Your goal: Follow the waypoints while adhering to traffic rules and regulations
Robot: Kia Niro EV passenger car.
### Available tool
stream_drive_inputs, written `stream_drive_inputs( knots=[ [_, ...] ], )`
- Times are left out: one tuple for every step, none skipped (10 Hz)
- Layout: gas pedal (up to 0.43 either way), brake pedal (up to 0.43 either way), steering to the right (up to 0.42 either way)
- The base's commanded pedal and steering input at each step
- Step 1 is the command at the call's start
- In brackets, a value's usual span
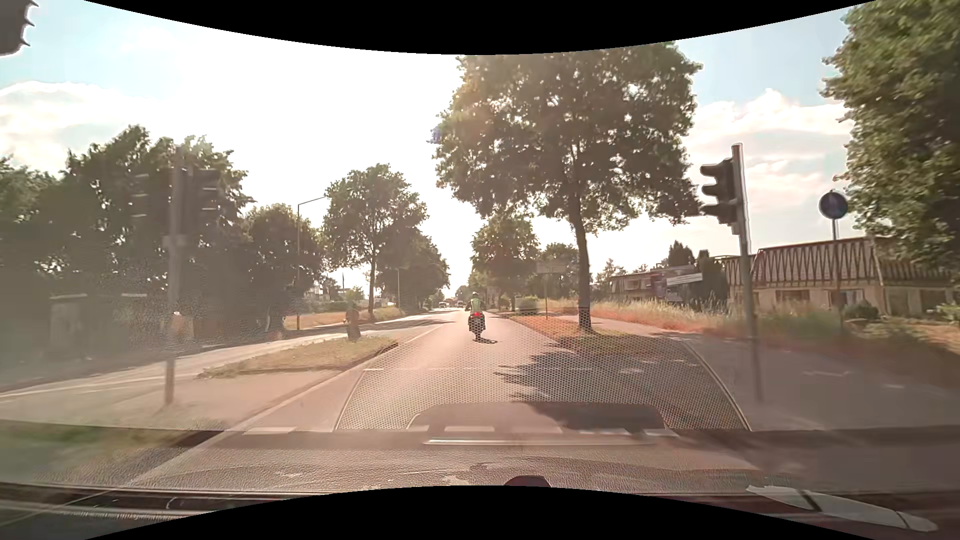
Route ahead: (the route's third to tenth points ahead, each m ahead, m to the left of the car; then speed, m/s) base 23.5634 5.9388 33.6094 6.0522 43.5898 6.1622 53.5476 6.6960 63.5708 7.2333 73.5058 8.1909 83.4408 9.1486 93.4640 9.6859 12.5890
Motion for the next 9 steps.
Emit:
stream_drive_inputs(
  knots=[
    [0.177, 0.000, -0.011],
    [0.177, 0.000, -0.011],
    [0.177, 0.000, -0.011],
    [0.177, 0.000, -0.011],
    [0.177, 0.000, -0.011],
    [0.177, 0.000, -0.011],
    [0.177, 0.000, -0.011],
    [0.177, 0.000, -0.011],
    [0.177, 0.000, -0.011]
  ],
)
